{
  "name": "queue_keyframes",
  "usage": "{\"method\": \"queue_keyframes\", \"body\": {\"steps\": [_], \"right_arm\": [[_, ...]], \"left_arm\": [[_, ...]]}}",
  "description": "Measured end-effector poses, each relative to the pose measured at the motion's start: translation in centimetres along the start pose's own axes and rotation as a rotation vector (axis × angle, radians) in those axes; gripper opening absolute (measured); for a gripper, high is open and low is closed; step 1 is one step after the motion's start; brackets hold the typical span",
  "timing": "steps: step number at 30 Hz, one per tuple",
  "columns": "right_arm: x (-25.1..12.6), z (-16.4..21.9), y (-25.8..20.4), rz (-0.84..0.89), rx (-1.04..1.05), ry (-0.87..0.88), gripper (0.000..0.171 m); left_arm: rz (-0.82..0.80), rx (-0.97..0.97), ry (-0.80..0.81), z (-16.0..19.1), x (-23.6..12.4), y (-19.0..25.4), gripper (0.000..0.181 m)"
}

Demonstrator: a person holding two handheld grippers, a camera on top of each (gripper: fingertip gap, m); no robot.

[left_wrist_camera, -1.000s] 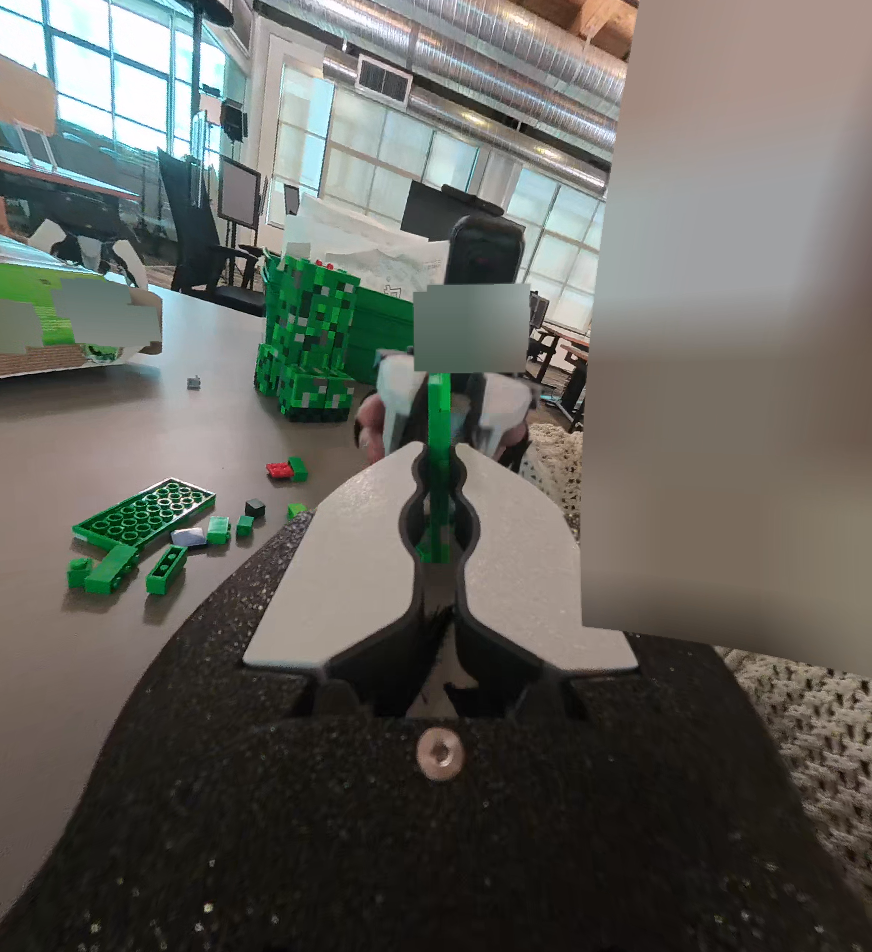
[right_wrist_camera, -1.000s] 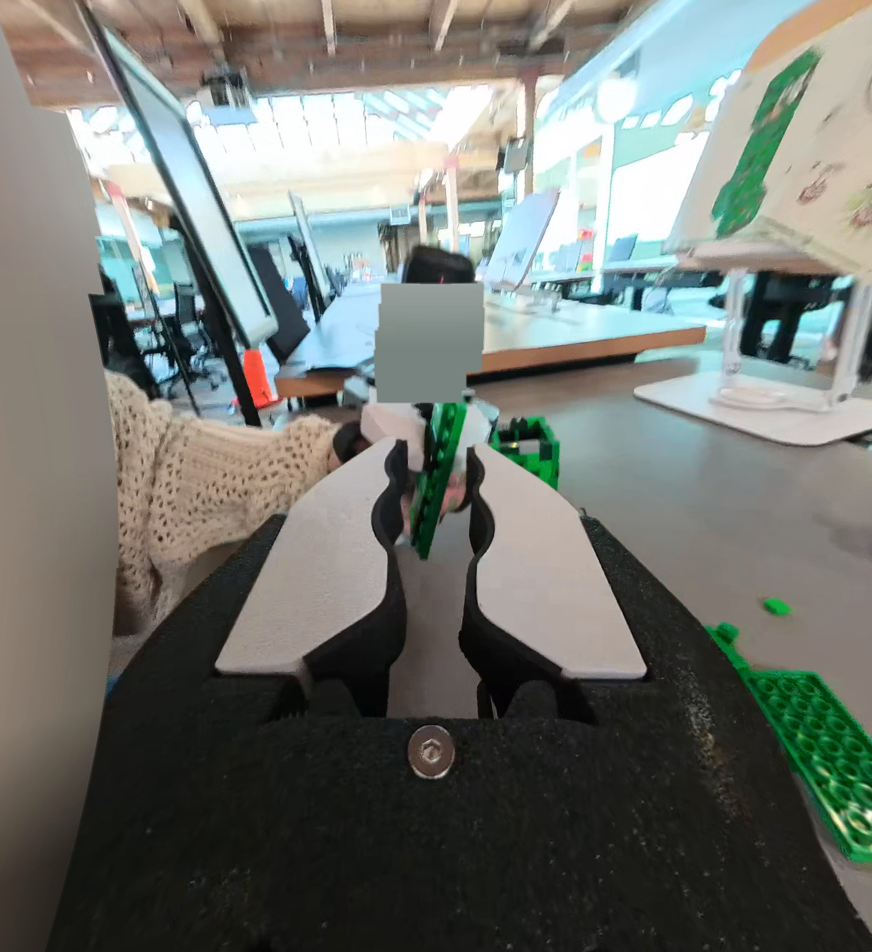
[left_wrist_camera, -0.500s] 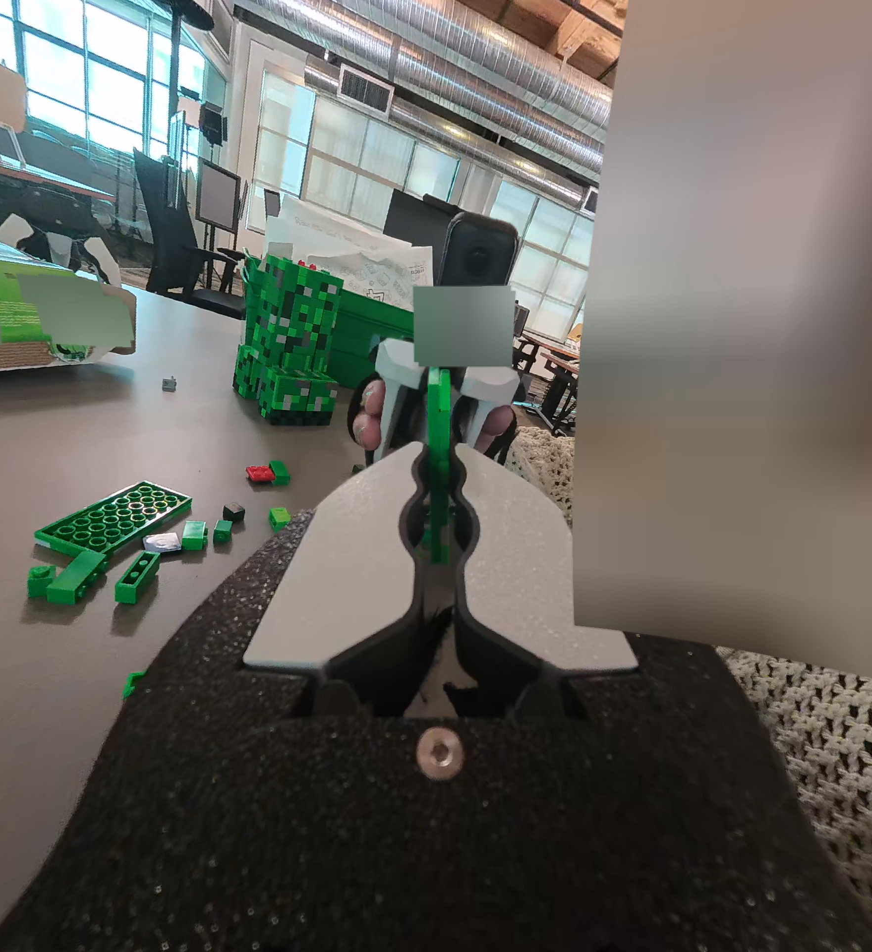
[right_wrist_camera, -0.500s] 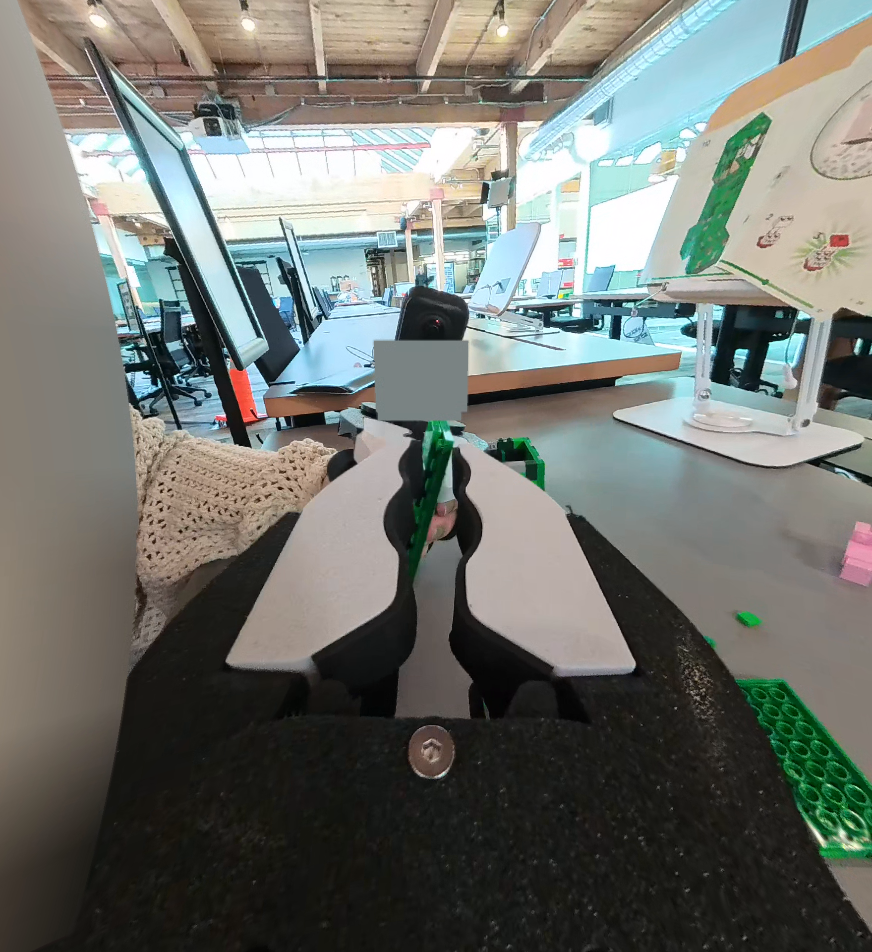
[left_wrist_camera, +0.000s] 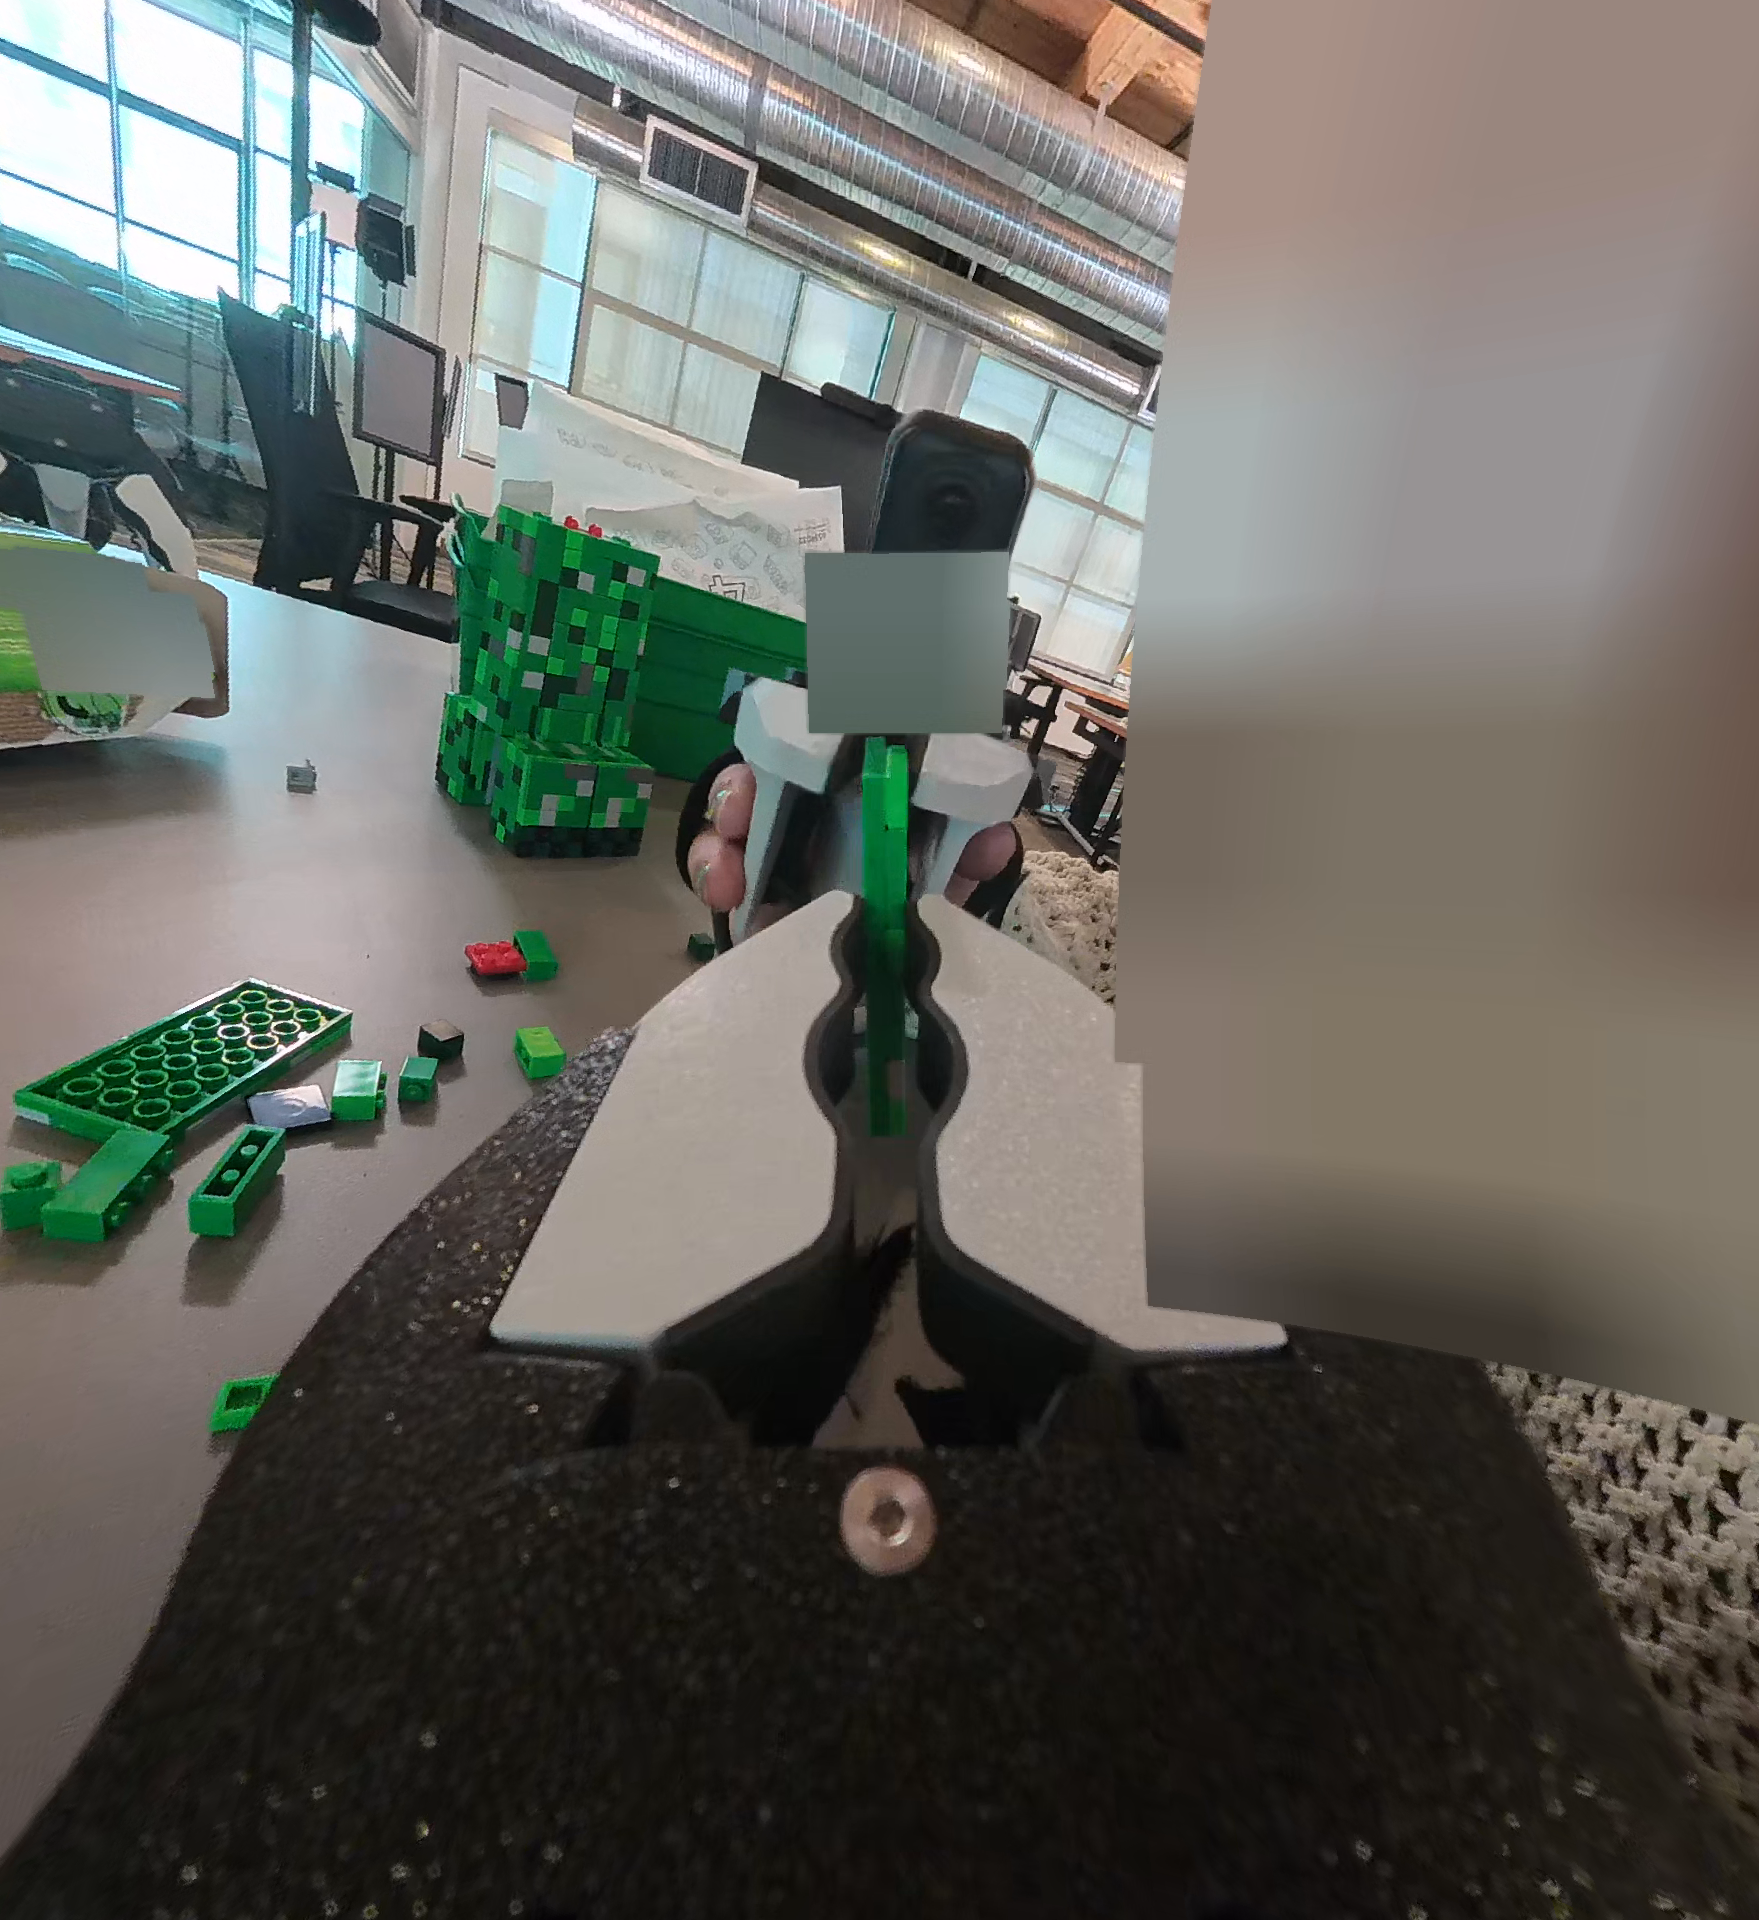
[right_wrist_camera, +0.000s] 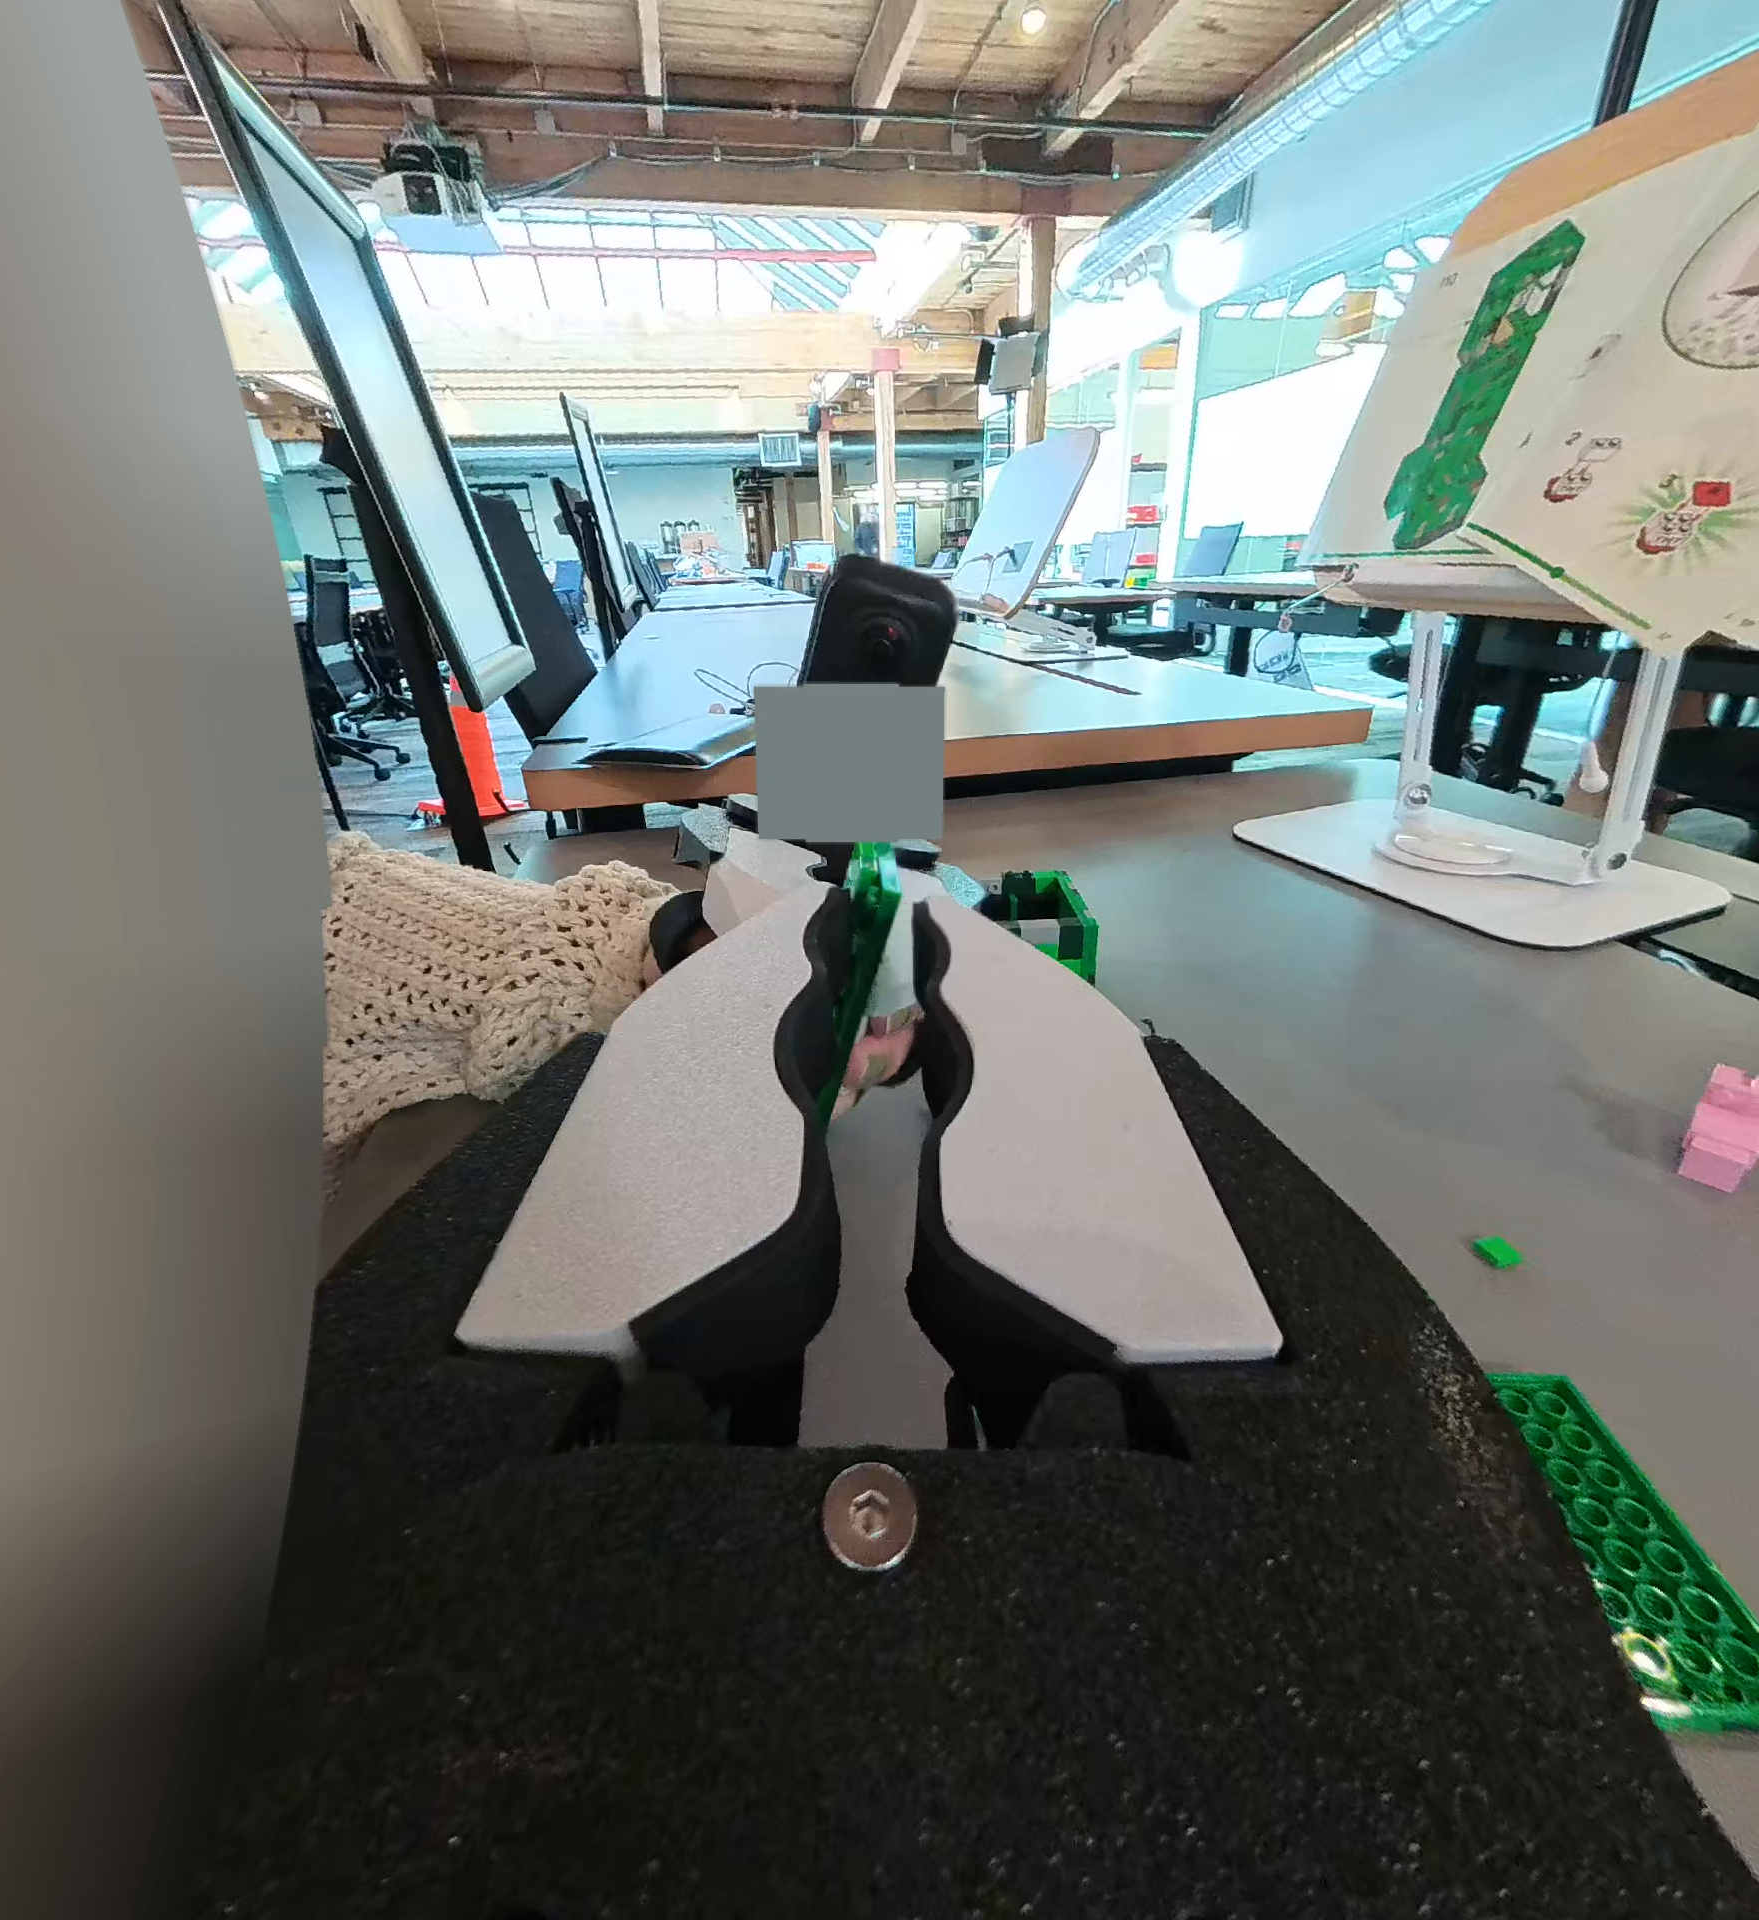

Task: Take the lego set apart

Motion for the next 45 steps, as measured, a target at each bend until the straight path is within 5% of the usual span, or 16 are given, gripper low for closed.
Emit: {"method": "queue_keyframes", "body": {"steps": [1, 8, 15, 19, 45], "right_arm": [[0.0, 0.0, 0.0, -0.006, 0.009, 0.003, 0.010], [-0.2, 1.7, 0.4, 0.032, -0.122, -0.175, 0.019], [0.1, 6.8, 1.1, 0.167, -0.551, -0.549, 0.022], [0.4, 8.6, 0.5, 0.140, -0.676, -0.637, 0.013], [-0.1, 10.3, -0.2, 0.045, -0.724, -0.741, 0.006]], "left_arm": [[0.004, -0.003, 0.003, 0.0, 0.0, 0.0, 0.005], [-0.071, 0.052, -0.116, 0.7, -0.1, -0.5, 0.005], [-0.413, 0.597, -0.579, 3.9, -0.1, -1.6, 0.005], [-0.413, 0.649, -0.692, 5.7, 0.3, -1.8, 0.005], [-0.341, 0.647, -0.783, 7.5, 0.1, -1.7, 0.005]]}}
Point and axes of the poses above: each gripper's, where its closed fingertips meet, x out along the fingers, z out of its underside, y = z × x across the jaws, the point moved 1 cm from there along -x, back along the fingers, and after that the axes turned 10 degrees about -y, right-handed, at the moved point
